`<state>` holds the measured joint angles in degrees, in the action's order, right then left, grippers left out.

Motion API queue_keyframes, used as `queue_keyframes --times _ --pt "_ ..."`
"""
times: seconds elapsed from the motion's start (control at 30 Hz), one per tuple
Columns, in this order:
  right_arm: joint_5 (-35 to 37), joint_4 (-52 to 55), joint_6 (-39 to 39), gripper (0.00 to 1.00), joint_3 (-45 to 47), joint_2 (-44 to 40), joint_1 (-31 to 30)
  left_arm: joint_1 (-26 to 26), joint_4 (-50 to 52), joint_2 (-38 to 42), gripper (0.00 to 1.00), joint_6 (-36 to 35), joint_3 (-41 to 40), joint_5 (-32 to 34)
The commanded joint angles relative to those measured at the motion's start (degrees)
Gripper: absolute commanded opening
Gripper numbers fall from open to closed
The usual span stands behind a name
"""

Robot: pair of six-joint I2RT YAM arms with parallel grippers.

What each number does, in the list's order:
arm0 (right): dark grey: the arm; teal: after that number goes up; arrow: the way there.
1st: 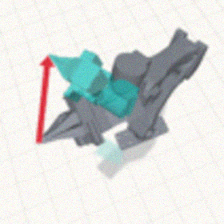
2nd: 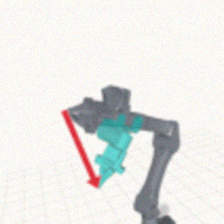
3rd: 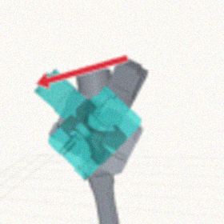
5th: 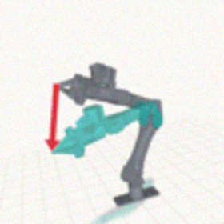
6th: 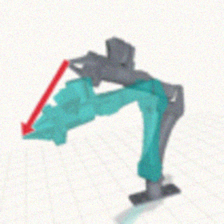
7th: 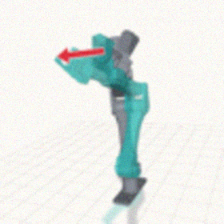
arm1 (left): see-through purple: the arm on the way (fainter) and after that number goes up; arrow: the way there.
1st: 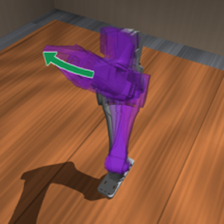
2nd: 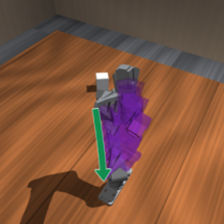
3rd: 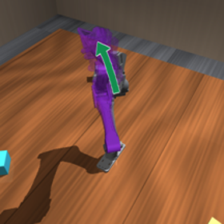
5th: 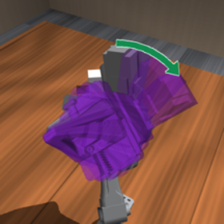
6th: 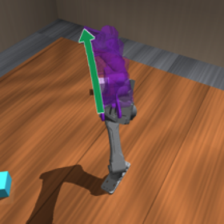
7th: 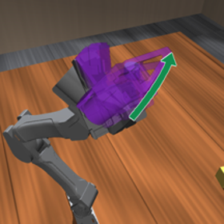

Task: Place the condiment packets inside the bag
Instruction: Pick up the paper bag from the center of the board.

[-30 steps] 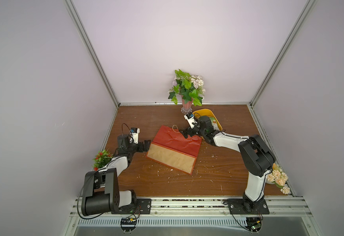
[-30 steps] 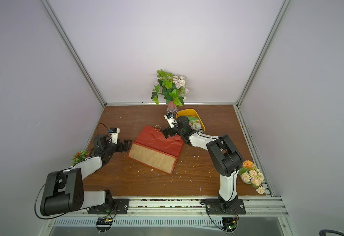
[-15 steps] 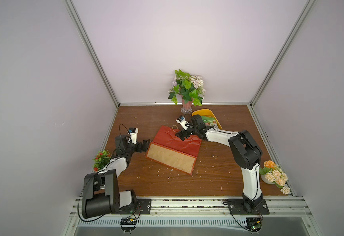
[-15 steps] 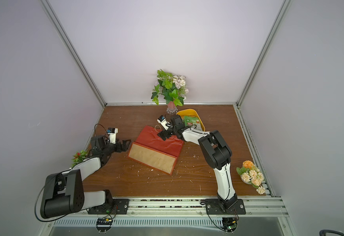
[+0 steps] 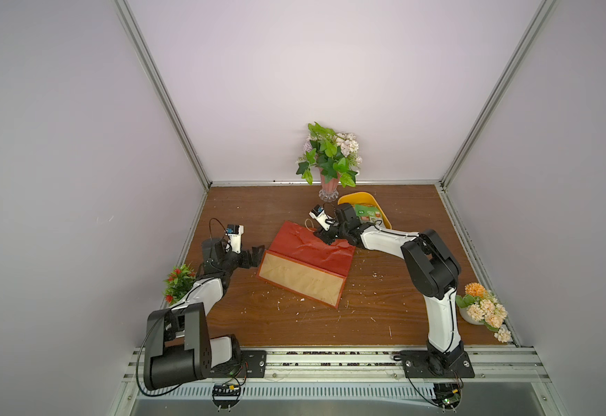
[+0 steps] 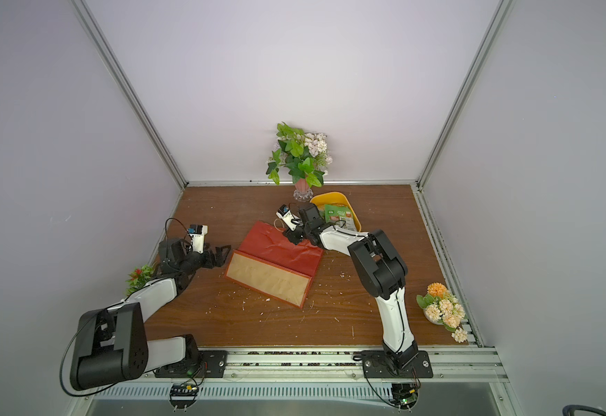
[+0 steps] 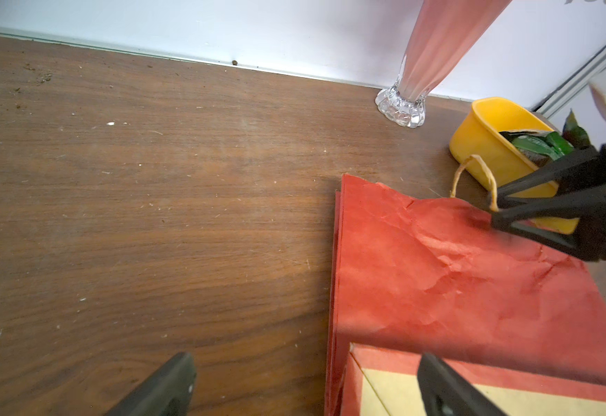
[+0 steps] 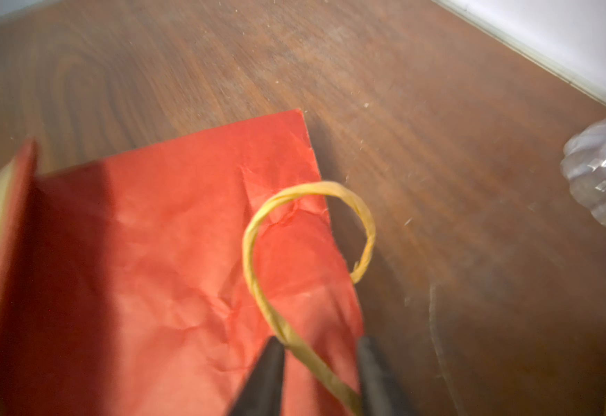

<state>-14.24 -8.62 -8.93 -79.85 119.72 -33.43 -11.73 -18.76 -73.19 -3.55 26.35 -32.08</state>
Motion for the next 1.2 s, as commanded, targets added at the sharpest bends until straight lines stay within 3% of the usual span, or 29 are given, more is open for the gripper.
queue_keyframes --times 0.0,0.13,0.4,0.57,0.77,0.97,1.17 --pt "1.3 -3.8 1.4 0.19 1.0 -2.9 -0.3 -0.8 3.2 1.7 0.99 -1.8 1.5 -2.3" --pt "0.4 -7.7 3.7 0.00 4.3 -7.3 -0.3 -0.8 7.5 2.6 0.99 -3.9 4.3 -4.1" --pt "-3.0 -16.2 13.3 0.00 11.2 -20.2 -0.3 1.2 21.2 2.0 0.99 -11.0 15.1 -6.5" --pt "-3.6 -20.0 20.1 0.00 14.2 -27.6 -0.2 6.2 29.9 3.8 0.99 -16.1 20.4 -6.9" --pt "-2.3 -24.5 27.9 0.00 17.6 -36.2 -1.3 12.9 29.8 8.2 0.99 -15.1 22.9 -6.4" --pt "10.7 -25.7 31.4 0.00 20.4 -44.9 -6.0 18.6 31.3 7.6 0.99 -10.7 30.4 -2.6" --pt "26.5 -29.4 36.5 0.00 27.1 -49.3 -13.9 19.1 33.5 4.6 0.99 -4.3 37.3 -2.2"
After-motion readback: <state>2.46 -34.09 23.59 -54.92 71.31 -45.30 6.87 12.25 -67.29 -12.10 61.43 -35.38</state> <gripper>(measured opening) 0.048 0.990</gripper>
